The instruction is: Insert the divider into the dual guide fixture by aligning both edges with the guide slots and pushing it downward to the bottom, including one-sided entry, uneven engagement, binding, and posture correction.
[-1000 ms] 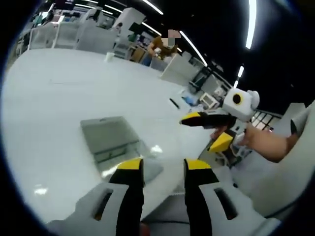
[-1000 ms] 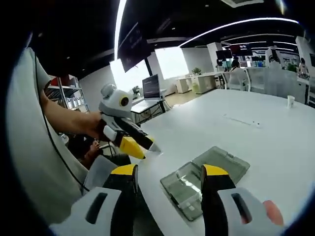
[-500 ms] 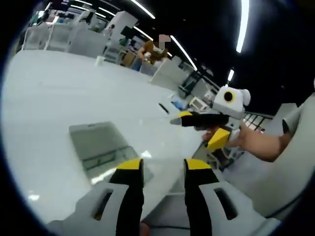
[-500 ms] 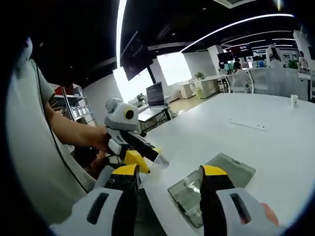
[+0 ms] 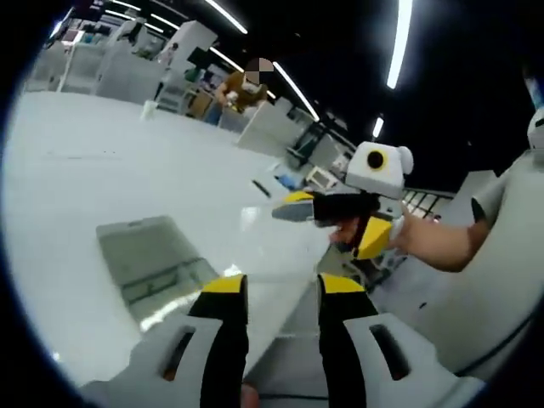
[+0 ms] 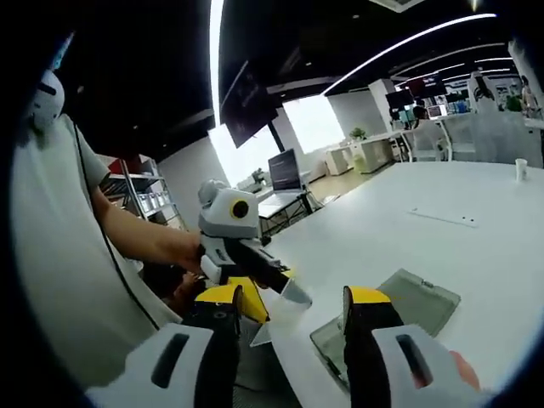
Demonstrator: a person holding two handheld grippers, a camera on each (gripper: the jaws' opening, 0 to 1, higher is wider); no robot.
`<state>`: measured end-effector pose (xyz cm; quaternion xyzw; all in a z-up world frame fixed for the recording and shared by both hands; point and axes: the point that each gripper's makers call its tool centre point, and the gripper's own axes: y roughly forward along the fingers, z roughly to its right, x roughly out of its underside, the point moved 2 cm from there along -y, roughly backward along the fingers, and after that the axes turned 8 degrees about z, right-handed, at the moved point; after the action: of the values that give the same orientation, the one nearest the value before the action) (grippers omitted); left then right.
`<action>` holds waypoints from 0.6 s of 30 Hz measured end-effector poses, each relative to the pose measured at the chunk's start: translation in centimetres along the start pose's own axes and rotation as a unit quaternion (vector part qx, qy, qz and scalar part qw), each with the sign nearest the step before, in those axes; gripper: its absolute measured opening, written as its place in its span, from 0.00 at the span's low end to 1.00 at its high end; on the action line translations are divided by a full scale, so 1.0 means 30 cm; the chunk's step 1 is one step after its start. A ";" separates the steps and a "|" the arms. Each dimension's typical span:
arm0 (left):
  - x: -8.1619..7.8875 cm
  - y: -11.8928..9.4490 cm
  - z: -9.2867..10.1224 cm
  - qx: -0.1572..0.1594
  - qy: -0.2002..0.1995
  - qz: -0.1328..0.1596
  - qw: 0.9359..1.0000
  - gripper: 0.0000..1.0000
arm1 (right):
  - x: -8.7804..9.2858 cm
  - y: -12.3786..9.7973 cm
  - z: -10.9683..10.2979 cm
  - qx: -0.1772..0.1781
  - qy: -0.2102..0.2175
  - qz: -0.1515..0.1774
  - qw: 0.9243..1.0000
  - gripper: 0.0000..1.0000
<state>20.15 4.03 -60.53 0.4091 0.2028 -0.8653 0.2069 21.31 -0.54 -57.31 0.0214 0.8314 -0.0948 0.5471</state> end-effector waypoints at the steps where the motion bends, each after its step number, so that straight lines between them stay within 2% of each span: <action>1: 0.000 0.001 0.002 0.003 -0.001 0.000 1.000 0.28 | -0.001 0.001 -0.003 -0.002 0.003 0.002 1.000 0.44; 10: -0.007 0.011 0.055 0.050 0.001 0.000 0.999 0.28 | 0.000 -0.005 -0.014 -0.021 0.020 0.008 1.000 0.44; 18: -0.012 0.019 0.089 0.074 0.004 0.000 0.997 0.28 | 0.005 -0.006 -0.020 -0.033 0.032 0.012 0.999 0.43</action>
<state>19.00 2.23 -58.79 0.4271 0.1392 -0.8761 0.1748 20.68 -0.61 -57.19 0.0166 0.8510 -0.0601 0.5214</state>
